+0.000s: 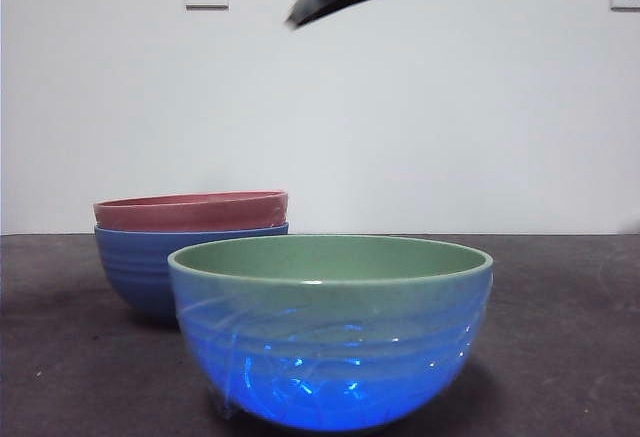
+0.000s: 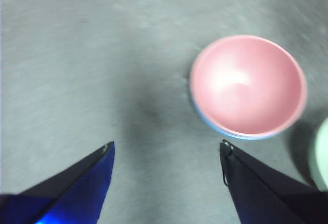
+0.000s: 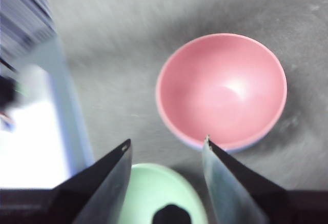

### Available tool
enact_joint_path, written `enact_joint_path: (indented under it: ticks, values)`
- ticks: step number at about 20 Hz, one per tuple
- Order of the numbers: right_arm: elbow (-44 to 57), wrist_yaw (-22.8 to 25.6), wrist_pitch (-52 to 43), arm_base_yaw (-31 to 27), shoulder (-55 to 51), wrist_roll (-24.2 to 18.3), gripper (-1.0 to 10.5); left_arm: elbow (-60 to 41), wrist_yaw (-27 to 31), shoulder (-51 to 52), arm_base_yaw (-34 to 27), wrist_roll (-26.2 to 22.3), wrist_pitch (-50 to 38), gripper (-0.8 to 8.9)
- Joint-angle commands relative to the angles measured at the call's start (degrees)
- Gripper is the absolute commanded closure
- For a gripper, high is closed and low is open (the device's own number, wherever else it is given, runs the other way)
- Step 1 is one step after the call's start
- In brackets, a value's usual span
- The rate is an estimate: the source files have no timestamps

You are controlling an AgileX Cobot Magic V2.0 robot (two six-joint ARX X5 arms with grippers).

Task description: Pick up the green bowl on the top,put the green bowl on the left,pick up the red bowl in the middle,put the red bowl on the right

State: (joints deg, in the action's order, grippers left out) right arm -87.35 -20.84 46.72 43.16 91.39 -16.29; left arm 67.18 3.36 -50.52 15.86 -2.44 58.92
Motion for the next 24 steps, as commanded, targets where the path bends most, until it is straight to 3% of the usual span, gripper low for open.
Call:
enact_joint_path:
  ticks: [1, 8, 16, 19, 24]
  values:
    - [-2.89, 4.42, 0.11, 3.85, 5.55, -4.28, 7.2, -0.33, -0.52, 2.16, -3.45, -0.66, 1.05, 4.68]
    - [-3.96, 6.45, -3.8, 9.07, 16.46, -7.3, 7.3, -0.33, -0.7, 5.05, -6.56, -0.72, 4.68, 4.68]
    - [-3.96, 6.38, -5.57, 8.66, 20.28, -8.44, 7.7, -0.33, -0.83, 5.05, -6.56, -0.7, 5.95, 4.68]
    - [-3.96, 6.36, -5.55, 8.22, 20.48, -8.68, 8.9, -0.33, -0.83, 5.05, -6.56, -0.7, 6.1, 4.68]
    - [-3.96, 6.21, -5.18, 8.24, 20.7, -8.92, 8.8, -0.33, -0.81, 5.05, -6.56, -0.7, 7.06, 4.68]
